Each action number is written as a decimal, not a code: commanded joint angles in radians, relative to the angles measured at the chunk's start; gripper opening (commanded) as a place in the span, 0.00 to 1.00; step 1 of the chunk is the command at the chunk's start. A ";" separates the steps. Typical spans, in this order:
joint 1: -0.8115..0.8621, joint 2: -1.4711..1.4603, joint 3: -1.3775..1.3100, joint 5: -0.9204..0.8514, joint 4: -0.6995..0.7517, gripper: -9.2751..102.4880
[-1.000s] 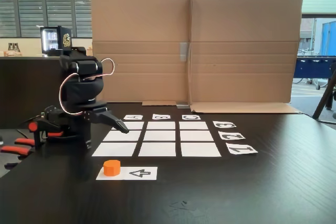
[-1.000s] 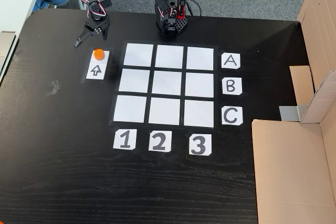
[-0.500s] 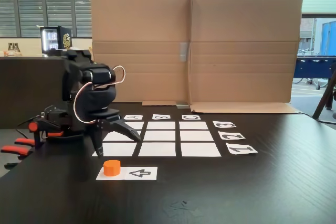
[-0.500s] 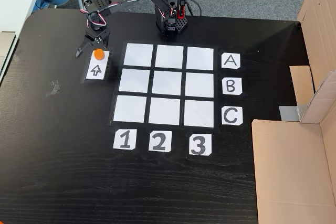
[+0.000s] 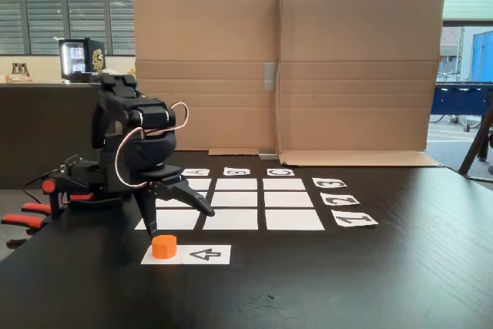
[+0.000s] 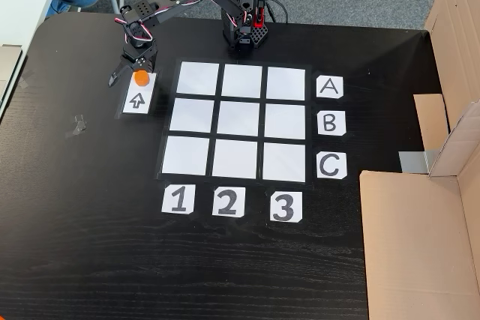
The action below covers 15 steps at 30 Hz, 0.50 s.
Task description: Pick up the round, orange token and place it in the grid on square B3.
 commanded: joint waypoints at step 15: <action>-0.020 -0.034 -0.081 0.083 -0.080 0.07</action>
